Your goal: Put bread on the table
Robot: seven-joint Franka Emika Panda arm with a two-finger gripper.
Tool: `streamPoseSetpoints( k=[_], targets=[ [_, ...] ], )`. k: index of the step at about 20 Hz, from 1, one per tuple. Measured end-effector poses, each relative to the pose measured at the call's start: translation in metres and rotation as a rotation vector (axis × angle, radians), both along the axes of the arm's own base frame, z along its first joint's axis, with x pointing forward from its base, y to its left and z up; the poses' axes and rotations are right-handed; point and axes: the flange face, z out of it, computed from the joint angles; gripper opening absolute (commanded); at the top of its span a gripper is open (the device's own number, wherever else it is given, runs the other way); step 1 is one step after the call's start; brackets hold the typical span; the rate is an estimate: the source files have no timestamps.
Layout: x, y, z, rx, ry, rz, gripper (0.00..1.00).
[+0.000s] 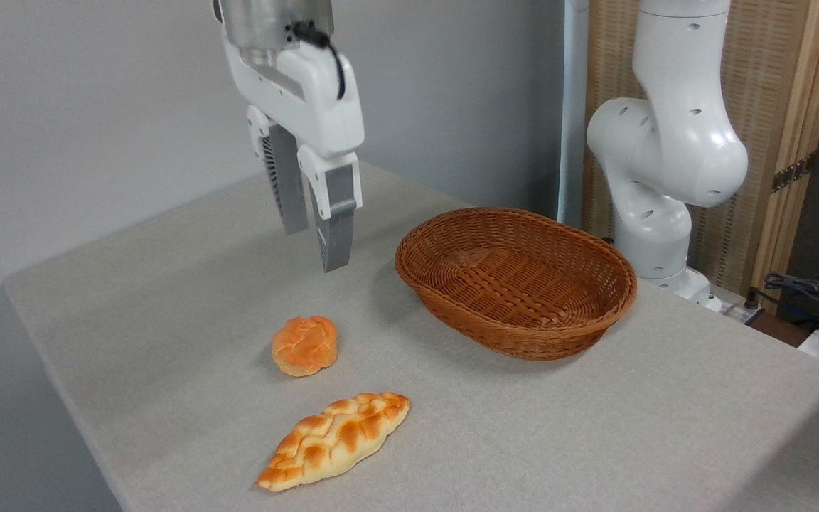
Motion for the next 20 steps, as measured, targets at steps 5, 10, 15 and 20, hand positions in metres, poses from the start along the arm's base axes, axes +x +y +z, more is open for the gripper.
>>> streamPoseSetpoints(
  k=[5,10,15,20],
  targets=[
    [0.001,0.007,0.005,0.003,0.022,0.051,1.0],
    [0.002,-0.011,0.0,0.006,0.043,0.033,1.0],
    [0.002,-0.019,-0.012,0.011,0.089,0.017,1.0],
    [0.005,-0.017,-0.018,0.013,0.099,0.022,1.0]
  ],
)
